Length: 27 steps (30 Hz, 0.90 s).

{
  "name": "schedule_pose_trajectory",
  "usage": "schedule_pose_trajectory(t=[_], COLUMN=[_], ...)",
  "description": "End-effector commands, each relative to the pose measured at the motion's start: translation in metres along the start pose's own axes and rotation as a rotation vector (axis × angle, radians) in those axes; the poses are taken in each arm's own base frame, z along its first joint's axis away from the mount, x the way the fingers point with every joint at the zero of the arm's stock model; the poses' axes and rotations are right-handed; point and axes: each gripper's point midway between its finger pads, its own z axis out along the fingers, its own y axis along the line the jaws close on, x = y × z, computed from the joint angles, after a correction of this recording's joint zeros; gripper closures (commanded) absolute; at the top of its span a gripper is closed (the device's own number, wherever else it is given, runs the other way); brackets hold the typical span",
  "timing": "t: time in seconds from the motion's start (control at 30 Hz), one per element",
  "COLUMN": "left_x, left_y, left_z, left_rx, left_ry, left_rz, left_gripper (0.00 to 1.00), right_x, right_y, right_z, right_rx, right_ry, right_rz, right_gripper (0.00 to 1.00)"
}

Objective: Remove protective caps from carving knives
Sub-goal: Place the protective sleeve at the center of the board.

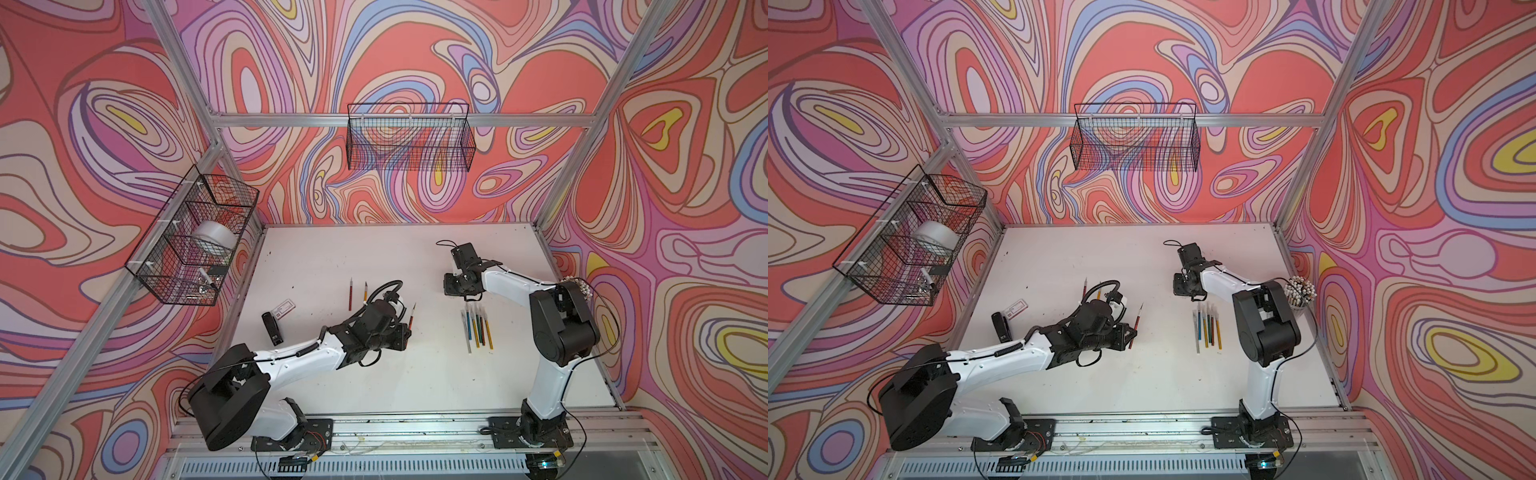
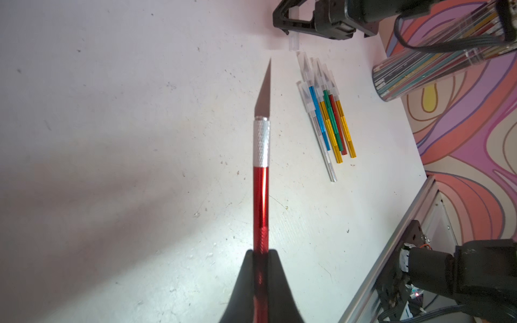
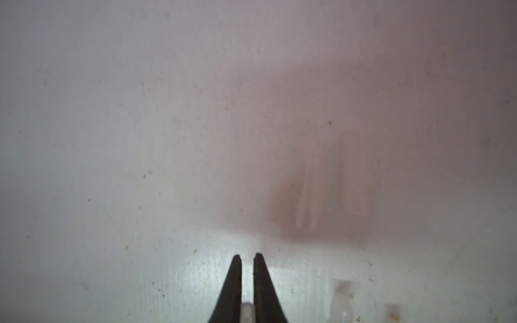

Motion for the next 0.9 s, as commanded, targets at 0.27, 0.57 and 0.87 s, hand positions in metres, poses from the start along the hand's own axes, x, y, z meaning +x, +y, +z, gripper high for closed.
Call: schedule_pose_trajectory(t=[0.27,0.57,0.87], left_x=[-0.01,-0.012,-0.012], left_y=[0.01,0.01,0.009], left_z=[-0.012,-0.013,-0.012], left_rx=[-0.053,-0.048,-0.045], left_ry=[-0.025,-0.028,-0.026], left_rz=[-0.003,-0.008,-0.01], left_gripper=[1.0,1.0,1.0], right_x=[-0.02,-0.026,-0.026], right_y=[-0.014,-0.015,-0.016], right_z=[0.019,0.03,0.04], right_rx=[0.086,0.098,0.098], right_ry=[-0.011,-0.018,-0.023], right_rz=[-0.016,-0.008,0.005], right_gripper=[0.99,0.98,0.93])
